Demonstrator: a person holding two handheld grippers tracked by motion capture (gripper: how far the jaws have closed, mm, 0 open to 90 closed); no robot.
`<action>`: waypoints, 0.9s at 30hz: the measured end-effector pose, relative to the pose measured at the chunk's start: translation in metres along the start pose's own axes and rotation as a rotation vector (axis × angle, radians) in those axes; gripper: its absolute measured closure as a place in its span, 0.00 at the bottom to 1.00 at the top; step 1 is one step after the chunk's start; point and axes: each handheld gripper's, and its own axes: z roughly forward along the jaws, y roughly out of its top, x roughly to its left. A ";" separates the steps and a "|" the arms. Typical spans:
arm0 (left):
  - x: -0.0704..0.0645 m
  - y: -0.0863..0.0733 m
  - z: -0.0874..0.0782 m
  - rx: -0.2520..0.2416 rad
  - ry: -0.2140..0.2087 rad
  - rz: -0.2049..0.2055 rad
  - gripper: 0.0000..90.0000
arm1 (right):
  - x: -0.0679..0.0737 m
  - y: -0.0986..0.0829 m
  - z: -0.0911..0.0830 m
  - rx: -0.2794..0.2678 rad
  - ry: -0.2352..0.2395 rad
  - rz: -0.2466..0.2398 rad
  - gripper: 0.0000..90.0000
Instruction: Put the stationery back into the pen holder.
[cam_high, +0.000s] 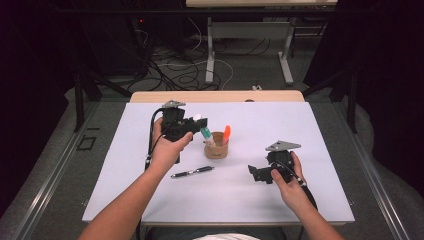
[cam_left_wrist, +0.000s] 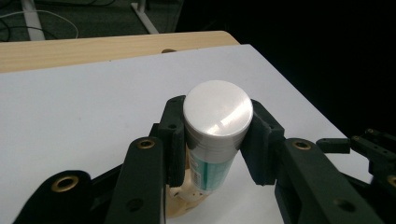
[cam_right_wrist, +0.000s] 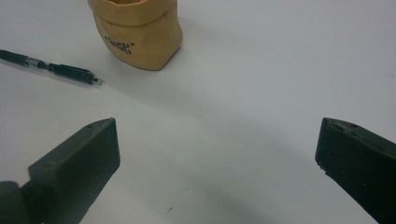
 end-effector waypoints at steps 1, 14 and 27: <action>-0.001 0.001 0.002 -0.003 0.002 -0.001 0.72 | 0.000 0.000 0.000 0.002 0.001 0.004 0.00; -0.004 0.008 0.031 -0.003 0.039 -0.005 0.72 | 0.001 -0.003 0.004 0.020 0.014 0.005 0.00; -0.001 0.001 0.053 0.048 0.092 0.026 0.72 | 0.002 -0.005 0.007 0.044 0.030 0.000 0.00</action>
